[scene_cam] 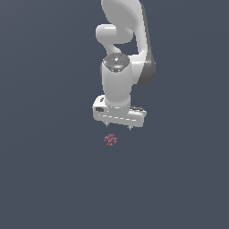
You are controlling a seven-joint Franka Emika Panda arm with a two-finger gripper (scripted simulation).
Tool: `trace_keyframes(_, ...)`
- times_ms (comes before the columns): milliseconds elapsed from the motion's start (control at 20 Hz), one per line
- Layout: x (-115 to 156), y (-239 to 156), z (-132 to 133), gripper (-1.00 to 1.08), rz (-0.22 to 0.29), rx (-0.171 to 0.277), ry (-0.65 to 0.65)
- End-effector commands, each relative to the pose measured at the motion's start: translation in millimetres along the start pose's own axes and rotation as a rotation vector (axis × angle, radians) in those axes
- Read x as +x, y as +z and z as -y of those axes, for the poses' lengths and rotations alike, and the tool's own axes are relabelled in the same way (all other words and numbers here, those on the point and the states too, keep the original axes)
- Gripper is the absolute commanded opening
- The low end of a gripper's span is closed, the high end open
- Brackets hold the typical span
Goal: Pick up the object and move it to a goal position.
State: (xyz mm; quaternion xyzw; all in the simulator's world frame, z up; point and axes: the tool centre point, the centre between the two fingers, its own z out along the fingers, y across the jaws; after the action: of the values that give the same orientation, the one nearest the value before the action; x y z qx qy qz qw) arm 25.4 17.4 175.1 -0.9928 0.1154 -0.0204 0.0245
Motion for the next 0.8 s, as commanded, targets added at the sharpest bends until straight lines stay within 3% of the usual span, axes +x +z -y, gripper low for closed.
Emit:
trace_keyframes(0,1,8,-3,1.0,0.004,-0.003,0.067)
trace_keyframes(750,2,62,-29,1.0,0.018,-0.038,0.505)
